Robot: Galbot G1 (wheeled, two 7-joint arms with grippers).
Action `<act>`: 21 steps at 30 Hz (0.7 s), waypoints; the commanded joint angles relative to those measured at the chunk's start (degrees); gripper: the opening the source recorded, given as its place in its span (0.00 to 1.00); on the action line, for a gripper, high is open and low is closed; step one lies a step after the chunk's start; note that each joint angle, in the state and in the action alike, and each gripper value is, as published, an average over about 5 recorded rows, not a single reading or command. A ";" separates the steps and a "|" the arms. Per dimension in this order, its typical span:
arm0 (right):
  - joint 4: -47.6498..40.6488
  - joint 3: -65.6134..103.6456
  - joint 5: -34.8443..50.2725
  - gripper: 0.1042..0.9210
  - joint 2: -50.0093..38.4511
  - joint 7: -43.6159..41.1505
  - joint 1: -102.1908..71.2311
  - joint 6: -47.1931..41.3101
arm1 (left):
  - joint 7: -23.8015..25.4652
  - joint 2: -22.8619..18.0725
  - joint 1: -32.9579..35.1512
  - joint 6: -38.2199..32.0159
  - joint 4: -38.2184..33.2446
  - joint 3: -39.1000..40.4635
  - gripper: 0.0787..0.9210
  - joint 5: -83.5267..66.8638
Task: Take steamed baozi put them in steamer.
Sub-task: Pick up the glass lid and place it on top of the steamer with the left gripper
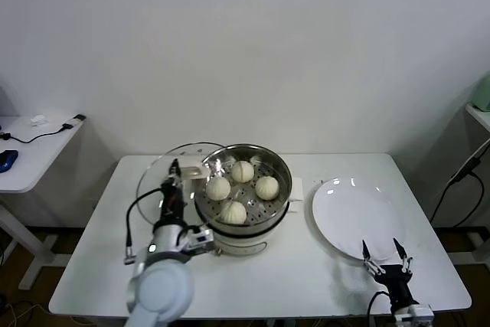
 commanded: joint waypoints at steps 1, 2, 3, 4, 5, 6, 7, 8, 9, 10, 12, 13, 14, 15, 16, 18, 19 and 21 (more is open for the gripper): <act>-0.07 0.06 -0.68 0.88 0.84 0.09 0.03 0.19 | 3.77 -14.41 -5.46 3.52 5.68 13.37 0.07 13.64; -0.08 0.06 -0.69 0.88 0.94 0.10 0.00 0.26 | 3.68 -15.22 -5.86 3.54 6.66 13.65 0.07 13.86; -0.12 0.06 -0.69 0.88 1.01 0.10 -0.03 0.34 | 3.58 -15.97 -6.22 3.56 7.62 13.91 0.07 14.06; -0.17 0.07 -0.68 0.88 1.07 0.10 -0.07 0.41 | 3.45 -16.63 -6.54 3.57 8.52 14.13 0.07 14.19; -0.27 0.08 -0.67 0.88 1.11 0.12 -0.10 0.51 | 3.30 -17.22 -6.83 3.58 9.35 14.36 0.07 14.31; -0.41 0.11 -0.64 0.88 1.13 0.14 -0.13 0.62 | 3.13 -17.72 -7.11 3.58 10.16 14.56 0.07 14.42; -0.56 0.15 -0.61 0.88 1.15 0.18 -0.15 0.72 | 2.97 -18.19 -7.36 3.58 10.91 14.74 0.07 14.53; -0.71 0.20 -0.58 0.88 1.14 0.23 -0.16 0.83 | 2.79 -18.56 -7.59 3.59 11.60 14.87 0.07 14.63; -0.88 0.26 -0.55 0.88 1.14 0.28 -0.18 0.96 | 2.64 -18.83 -7.83 3.59 12.27 14.96 0.07 14.72; -1.03 0.31 -0.52 0.88 1.13 0.32 -0.20 1.09 | 2.47 -19.05 -8.06 3.61 12.99 15.00 0.07 14.80; -1.27 0.39 -0.49 0.88 1.10 0.39 -0.23 1.29 | 2.01 -19.18 -8.42 3.58 14.29 14.90 0.07 14.94; -1.37 0.43 -0.48 0.88 1.09 0.41 -0.25 1.40 | 1.76 -19.18 -8.56 3.55 14.90 14.80 0.07 15.01; -1.46 0.46 -0.47 0.88 1.08 0.43 -0.27 1.53 | 1.50 -19.18 -8.65 3.49 15.46 14.68 0.07 15.13; -1.55 0.49 -0.47 0.88 1.06 0.46 -0.29 1.66 | 1.23 -19.18 -8.71 3.41 15.98 14.53 0.07 15.29; -1.64 0.51 -0.47 0.88 1.06 0.48 -0.31 1.78 | 1.01 -19.18 -8.75 3.34 16.43 14.35 0.07 15.46; -1.81 0.55 -0.48 0.88 1.05 0.55 -0.33 2.01 | 0.73 -19.18 -8.82 3.24 17.33 13.89 0.07 15.76; -1.89 0.56 -0.49 0.88 1.05 0.59 -0.35 2.06 | 0.65 -19.18 -8.87 3.21 17.73 13.64 0.07 15.85; -2.04 0.54 -0.49 0.88 1.07 0.66 -0.40 2.19 | 0.59 -19.18 -9.03 3.22 18.45 13.21 0.07 15.84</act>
